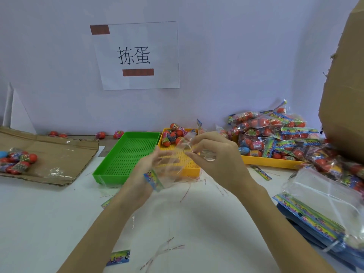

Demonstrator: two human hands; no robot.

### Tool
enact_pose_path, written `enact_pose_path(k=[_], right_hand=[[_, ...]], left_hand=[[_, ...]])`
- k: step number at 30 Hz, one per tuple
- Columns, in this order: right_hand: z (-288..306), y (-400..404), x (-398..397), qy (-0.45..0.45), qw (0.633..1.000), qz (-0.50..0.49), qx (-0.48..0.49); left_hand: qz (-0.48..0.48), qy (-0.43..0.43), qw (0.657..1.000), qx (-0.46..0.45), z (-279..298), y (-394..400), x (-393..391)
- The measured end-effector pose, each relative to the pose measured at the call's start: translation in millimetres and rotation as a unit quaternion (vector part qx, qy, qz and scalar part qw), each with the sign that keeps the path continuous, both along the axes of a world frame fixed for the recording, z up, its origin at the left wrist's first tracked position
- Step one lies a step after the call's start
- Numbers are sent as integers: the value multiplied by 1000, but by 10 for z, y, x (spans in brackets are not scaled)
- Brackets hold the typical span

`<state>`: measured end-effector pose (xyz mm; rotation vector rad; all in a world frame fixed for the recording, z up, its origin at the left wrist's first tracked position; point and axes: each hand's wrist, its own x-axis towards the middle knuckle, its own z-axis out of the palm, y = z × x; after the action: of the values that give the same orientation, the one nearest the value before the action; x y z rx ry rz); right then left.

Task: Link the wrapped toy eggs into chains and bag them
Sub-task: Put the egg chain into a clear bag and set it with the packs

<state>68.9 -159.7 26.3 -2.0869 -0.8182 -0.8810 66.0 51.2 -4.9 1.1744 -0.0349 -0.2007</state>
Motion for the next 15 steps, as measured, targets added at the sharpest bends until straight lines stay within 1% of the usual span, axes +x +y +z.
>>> enact_pose_path(k=[2, 4, 6, 7, 9, 10, 11, 13, 14, 15], right_hand=[[3, -54, 28, -26, 1000, -7, -15], [3, -54, 30, -12, 1000, -28, 1], [0, -13, 10, 24, 998, -49, 9], [-4, 5, 2, 48, 998, -42, 19], [8, 4, 0, 124, 990, 18, 62], [24, -9, -5, 184, 976, 73, 89], [44, -22, -14, 252, 951, 139, 117], [78, -56, -16, 359, 885, 247, 163], [91, -76, -7, 383, 869, 263, 171], [97, -94, 6, 391, 867, 257, 171]], left_hand=[[75, -85, 989, 92, 74, 70, -19], [72, -161, 971, 163, 148, 106, -68], [42, -185, 959, 212, 165, 93, -111], [41, -195, 953, 231, 145, 78, -130], [57, -207, 946, 243, 97, 22, -150], [66, -205, 947, 238, 83, -5, -156], [72, -200, 950, 229, 79, -26, -166], [91, -192, 954, 212, 85, -41, -163], [104, -191, 953, 211, 90, -37, -157], [115, -192, 951, 214, 96, -28, -155]])
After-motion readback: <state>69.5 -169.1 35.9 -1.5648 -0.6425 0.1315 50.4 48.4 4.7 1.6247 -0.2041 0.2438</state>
